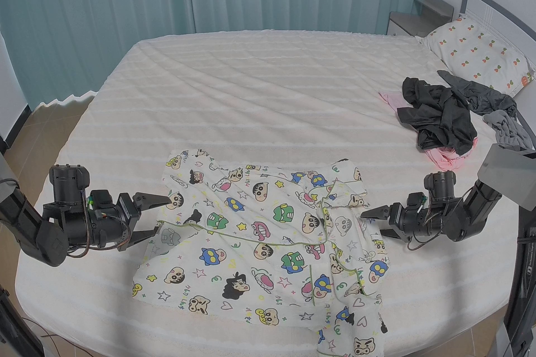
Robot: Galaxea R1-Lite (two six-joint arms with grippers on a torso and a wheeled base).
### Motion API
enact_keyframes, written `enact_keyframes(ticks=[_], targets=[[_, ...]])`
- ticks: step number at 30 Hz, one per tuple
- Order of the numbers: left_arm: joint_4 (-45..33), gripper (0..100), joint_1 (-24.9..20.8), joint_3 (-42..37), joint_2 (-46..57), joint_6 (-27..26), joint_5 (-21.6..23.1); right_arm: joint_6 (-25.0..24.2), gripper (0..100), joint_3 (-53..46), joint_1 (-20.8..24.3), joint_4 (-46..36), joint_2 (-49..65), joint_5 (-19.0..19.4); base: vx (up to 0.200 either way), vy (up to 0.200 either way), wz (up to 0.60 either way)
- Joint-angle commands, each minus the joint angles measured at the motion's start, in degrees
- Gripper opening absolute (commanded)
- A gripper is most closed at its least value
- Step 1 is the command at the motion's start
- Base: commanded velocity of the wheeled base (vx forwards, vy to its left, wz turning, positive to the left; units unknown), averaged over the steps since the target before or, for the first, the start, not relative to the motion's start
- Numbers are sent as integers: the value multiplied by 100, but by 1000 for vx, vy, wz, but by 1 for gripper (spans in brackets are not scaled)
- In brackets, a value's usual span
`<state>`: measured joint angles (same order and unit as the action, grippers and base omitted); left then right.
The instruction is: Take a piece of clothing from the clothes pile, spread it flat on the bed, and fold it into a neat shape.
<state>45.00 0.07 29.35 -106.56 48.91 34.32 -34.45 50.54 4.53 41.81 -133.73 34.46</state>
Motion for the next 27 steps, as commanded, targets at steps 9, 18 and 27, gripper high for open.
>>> enact_keyframes(ticks=[9,18,27], targets=[[0,100,1,-9,-120,-4,-13,17,0,-176,39,2,14,-19,0,0,0],[0,100,1,-9,-128,-4,-21,-18,0,-387,-84,11,304,-1,0,0,0],[9,100,-16,-53,-128,-74,-65,44,0,-712,-330,11,576,-238,0,0,0]])
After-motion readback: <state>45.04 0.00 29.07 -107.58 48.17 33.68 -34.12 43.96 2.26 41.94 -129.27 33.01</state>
